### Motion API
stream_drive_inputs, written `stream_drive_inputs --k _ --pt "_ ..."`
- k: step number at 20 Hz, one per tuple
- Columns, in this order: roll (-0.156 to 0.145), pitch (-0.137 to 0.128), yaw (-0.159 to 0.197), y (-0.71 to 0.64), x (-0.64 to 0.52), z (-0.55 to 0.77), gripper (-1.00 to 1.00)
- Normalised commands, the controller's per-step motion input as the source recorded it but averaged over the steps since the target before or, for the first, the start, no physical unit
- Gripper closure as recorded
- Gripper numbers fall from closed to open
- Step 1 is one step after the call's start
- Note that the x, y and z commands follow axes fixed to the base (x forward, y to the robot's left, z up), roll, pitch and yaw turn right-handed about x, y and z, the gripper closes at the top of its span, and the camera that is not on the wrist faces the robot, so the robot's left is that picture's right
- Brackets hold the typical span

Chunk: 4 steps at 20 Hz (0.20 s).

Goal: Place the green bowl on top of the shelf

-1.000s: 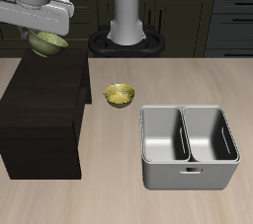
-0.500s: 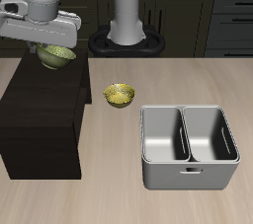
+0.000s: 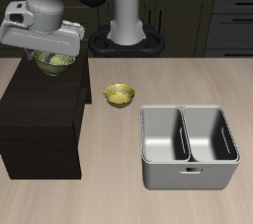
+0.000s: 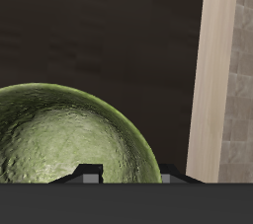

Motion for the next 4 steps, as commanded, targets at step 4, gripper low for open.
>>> stream_drive_inputs --k 4 --pt "0.004 0.011 -0.008 0.02 -0.03 -0.09 -1.00"
